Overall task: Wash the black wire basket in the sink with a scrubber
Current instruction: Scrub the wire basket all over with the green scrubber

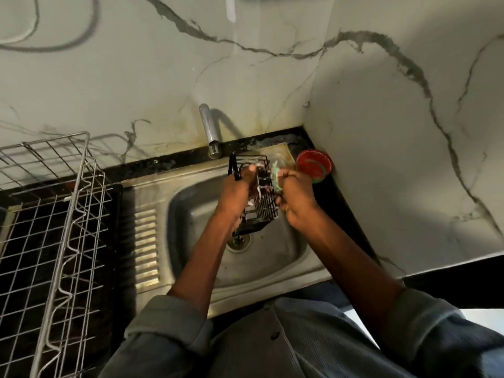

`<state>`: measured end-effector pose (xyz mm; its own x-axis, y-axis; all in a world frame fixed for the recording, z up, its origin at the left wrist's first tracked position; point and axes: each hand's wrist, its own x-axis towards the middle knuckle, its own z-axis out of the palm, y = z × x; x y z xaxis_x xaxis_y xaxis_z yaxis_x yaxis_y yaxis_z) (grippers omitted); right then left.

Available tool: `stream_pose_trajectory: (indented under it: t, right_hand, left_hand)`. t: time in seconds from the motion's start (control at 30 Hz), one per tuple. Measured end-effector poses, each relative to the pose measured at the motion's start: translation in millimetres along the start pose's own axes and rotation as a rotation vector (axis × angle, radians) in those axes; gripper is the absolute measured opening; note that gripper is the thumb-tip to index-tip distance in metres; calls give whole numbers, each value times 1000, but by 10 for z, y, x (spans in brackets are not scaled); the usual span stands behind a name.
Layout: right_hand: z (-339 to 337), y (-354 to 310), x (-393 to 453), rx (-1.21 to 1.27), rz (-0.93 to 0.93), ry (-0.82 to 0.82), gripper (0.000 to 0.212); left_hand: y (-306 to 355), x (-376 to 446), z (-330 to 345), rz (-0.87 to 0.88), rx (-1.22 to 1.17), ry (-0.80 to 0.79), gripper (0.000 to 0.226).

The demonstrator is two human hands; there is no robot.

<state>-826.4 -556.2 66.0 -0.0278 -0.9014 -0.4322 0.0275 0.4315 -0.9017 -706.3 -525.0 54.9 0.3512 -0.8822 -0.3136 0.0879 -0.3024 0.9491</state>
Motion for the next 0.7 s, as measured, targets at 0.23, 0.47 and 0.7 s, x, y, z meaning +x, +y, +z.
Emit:
stream_pose_trajectory:
  t: [0.23, 0.47, 0.7]
  right_hand:
    - [-63, 103, -3, -131, -166, 17, 25]
    - [-107, -7, 30, -465, -345, -24, 17]
    - [30, -388, -90, -710, -780, 74, 32]
  left_hand:
    - [-66, 54, -37, -188, -557, -200, 28]
    - [-29, 51, -200, -248, -816, -418, 79]
    - [-89, 113, -183, -260, -851, -290, 60]
